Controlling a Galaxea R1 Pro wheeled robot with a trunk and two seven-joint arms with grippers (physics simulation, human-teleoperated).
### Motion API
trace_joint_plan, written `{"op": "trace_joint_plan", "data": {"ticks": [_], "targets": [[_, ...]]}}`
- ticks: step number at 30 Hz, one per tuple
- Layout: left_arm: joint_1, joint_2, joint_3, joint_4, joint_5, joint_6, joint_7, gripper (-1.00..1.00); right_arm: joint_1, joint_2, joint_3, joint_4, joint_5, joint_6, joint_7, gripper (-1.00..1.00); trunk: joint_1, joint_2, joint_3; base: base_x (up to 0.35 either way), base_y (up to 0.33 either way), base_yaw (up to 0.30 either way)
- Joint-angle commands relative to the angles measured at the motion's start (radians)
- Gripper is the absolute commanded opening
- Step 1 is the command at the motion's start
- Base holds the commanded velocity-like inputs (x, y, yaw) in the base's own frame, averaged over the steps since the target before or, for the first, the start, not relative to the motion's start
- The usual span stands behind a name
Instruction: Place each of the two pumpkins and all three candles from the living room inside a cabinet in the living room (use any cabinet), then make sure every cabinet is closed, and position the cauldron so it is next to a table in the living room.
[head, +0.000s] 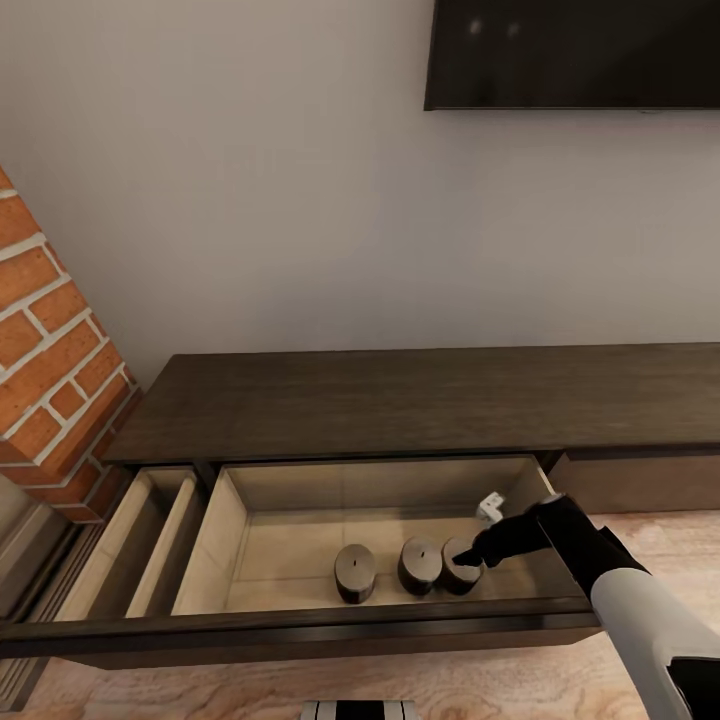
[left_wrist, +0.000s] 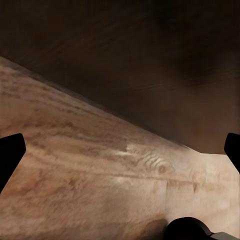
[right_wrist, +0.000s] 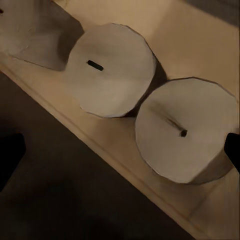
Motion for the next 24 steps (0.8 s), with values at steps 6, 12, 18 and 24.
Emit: {"op": "trace_joint_plan", "data": {"ticks": [6,12,18,24], "targets": [[0.000,0.000,0.001,0.001,-0.001,-0.006,-0.002,1.00,0.000,-0.048,0.000,-0.006,0.004,0.023,0.191,1.00,0.000,0.000,-0.001,0.000,0.000,0.000],[0.000,0.000,0.001,0.000,-0.001,-0.006,-0.002,1.00,0.000,-0.101,-0.001,-0.041,0.004,0.051,0.334,1.00,0.000,0.000,-0.001,0.000,0.000,0.000],[0.000,-0.001,0.001,0.001,-0.001,-0.006,-0.001,1.00,0.000,-0.143,-0.002,-0.116,-0.006,0.092,0.389,1.00,0.000,0.000,-0.001,0.000,0.000,0.000],[0.000,-0.001,0.001,0.001,-0.001,-0.006,-0.001,1.00,0.000,-0.166,-0.003,-0.202,-0.033,0.144,0.402,1.00,0.000,0.000,-0.001,0.000,0.000,0.000]]}}
